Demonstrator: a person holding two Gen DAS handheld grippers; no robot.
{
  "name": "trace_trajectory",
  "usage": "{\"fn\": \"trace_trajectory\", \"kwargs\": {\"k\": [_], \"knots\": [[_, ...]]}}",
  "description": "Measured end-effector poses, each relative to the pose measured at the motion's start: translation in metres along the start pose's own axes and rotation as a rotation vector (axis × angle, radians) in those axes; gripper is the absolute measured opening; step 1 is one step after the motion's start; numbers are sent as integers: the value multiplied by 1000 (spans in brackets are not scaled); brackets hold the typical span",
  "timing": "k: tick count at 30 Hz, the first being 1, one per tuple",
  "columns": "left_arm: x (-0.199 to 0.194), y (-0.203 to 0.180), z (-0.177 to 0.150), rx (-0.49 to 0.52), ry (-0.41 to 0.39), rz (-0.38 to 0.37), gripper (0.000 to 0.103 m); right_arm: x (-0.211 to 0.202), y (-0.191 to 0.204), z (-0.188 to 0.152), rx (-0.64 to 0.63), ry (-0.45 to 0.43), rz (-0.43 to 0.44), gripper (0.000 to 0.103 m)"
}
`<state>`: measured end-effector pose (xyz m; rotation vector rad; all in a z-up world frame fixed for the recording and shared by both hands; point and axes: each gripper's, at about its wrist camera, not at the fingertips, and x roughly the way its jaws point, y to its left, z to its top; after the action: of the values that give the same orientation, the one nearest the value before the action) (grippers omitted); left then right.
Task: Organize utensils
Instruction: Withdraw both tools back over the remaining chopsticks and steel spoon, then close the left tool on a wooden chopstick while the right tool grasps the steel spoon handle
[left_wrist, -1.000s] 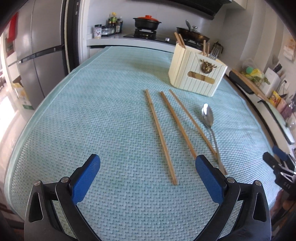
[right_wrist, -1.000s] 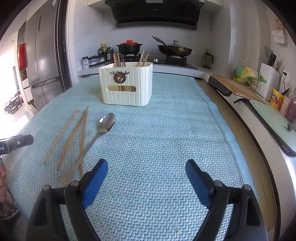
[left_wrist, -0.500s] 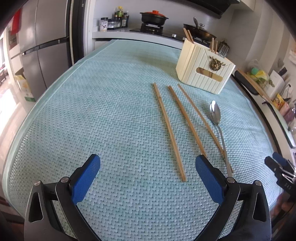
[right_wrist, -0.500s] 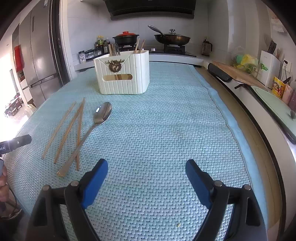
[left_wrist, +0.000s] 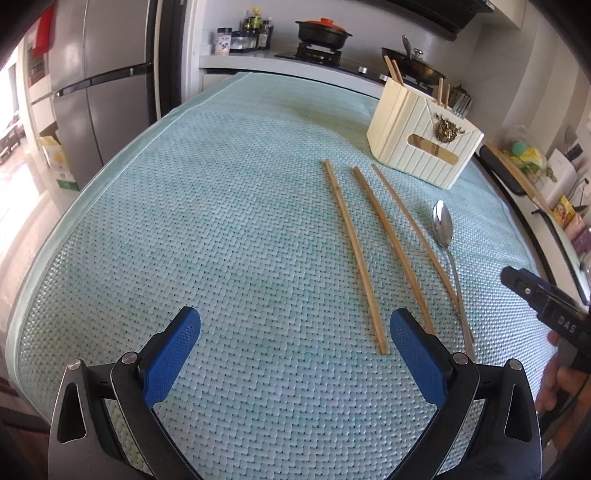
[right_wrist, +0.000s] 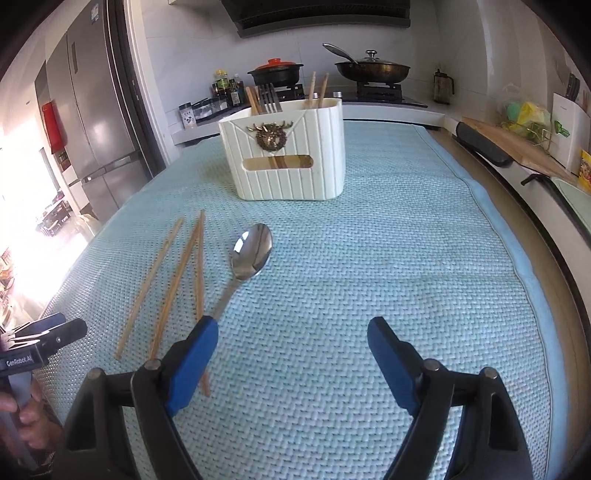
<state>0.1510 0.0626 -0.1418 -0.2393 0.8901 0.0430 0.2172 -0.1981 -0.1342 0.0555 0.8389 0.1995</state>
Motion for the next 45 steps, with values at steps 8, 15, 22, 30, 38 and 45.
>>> {"fn": "trace_trajectory", "kwargs": {"k": [8, 15, 22, 30, 38, 45], "knots": [[-4, 5, -2, -4, -4, 8, 102, 81, 25, 38, 8, 119, 47, 58], [0, 12, -3, -28, 10, 24, 102, 108, 48, 52, -92, 142, 13, 60], [4, 6, -4, 8, 26, 26, 102, 103, 56, 43, -228, 137, -13, 38], [26, -10, 17, 118, 78, 44, 102, 78, 13, 30, -199, 137, -49, 29], [67, -22, 58, 131, 133, 34, 102, 61, -14, 16, -164, 132, -38, 55], [95, -31, 85, 183, 141, 95, 102, 55, -26, 12, -168, 145, -5, 58]]}}
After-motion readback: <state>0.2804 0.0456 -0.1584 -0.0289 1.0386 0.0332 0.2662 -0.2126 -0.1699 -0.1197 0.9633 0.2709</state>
